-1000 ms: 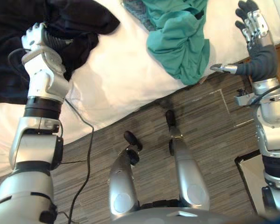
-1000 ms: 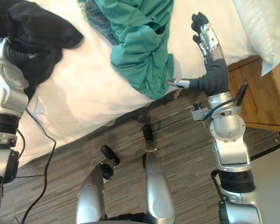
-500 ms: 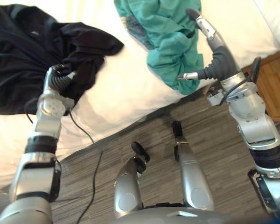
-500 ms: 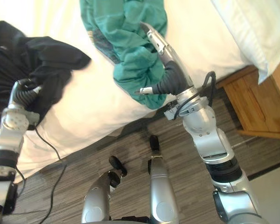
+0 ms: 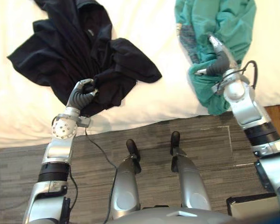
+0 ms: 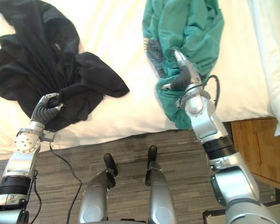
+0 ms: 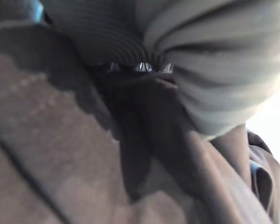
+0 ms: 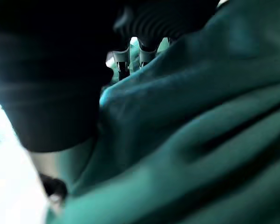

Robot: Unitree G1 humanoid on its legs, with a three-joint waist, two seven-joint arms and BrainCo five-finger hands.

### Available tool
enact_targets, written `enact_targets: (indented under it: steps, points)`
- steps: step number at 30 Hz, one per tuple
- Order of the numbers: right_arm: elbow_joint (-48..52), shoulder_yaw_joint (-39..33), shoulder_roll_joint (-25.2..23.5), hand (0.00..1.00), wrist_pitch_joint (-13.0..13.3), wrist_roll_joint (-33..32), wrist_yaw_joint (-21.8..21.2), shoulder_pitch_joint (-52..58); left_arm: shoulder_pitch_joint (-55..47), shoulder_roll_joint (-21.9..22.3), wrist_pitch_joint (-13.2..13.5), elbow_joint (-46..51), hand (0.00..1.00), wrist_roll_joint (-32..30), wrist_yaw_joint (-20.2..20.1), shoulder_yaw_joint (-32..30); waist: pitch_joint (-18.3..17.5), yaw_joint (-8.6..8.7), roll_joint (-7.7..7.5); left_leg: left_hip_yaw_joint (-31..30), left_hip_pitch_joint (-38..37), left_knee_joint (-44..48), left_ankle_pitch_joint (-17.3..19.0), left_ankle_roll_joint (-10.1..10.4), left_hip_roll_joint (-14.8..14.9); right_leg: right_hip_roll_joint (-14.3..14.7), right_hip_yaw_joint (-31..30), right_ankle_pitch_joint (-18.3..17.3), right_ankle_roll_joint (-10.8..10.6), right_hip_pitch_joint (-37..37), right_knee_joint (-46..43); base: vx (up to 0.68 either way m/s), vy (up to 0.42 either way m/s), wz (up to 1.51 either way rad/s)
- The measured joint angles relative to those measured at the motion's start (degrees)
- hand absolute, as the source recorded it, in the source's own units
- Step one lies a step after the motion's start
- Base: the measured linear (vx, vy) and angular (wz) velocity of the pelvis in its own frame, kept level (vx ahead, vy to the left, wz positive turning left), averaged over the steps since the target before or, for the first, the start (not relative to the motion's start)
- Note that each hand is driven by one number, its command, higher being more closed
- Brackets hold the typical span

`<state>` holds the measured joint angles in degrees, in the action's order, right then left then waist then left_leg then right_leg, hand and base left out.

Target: Tidy the bed and pick cloth on bed and put in laundry

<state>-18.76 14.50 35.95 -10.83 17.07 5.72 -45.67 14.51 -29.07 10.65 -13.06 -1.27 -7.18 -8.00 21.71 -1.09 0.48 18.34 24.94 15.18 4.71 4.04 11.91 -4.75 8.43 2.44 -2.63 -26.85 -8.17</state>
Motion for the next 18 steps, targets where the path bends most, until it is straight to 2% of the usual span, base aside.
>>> enact_targets:
  steps: [2, 6, 7, 12, 18]
  points:
    - [-1.93, 0.07, 1.78, 0.0, -0.1, -0.01, -0.25, -1.93, 0.0, -0.03, 0.0, 0.81, 1.0, 0.0, -1.01, -0.12, 0.59, -0.2, 0.36, -0.56, 0.11, 0.08, 0.0, 0.0, -0.01, 0.0, 0.47, 0.19, 0.02, 0.22, 0.37, 0.01, 0.0, 0.13]
    - [-2.64, 0.01, 6.13, 0.0, -0.69, 1.34, -4.45, -4.54, 0.0, -0.12, 0.0, 3.57, 1.0, 0.0, -2.71, -1.26, 1.7, -1.04, 0.87, -1.28, 2.43, 1.14, 0.01, 0.0, 0.13, 0.0, 0.95, 0.19, 0.02, -1.13, 0.41, -0.02, -0.021, 0.06]
    - [-2.53, -0.1, 6.48, 1.0, -0.68, 1.81, -4.89, -4.94, 0.0, -0.34, 0.0, 4.13, 1.0, 0.0, -2.88, -1.41, 1.79, -1.06, 0.89, -1.48, 2.9, 1.24, 0.01, 0.0, 0.16, 0.01, 1.02, 0.2, 0.03, -1.61, 0.4, -0.04, -0.047, 0.08]
    - [-2.45, -1.53, 7.87, 1.0, -0.21, 5.26, -10.91, -6.56, 0.0, -1.32, 0.0, 6.27, 1.0, 0.0, -3.73, -2.35, 1.96, -1.68, 0.9, -1.59, 6.03, 3.23, 0.15, 0.11, 1.12, 0.47, 1.5, 0.86, 0.48, -3.85, 0.29, -0.04, -0.042, 0.0]
    - [-2.86, -3.21, 7.57, 1.0, 1.38, -0.24, -11.31, -6.0, 0.14, -2.32, -0.59, 6.16, 1.0, 0.05, -3.76, -2.4, 1.91, -2.05, 0.83, -0.41, 6.05, 3.24, 0.1, 0.19, 1.65, 0.74, 1.27, 0.95, 0.62, -4.74, 0.06, -0.03, -0.048, -0.09]
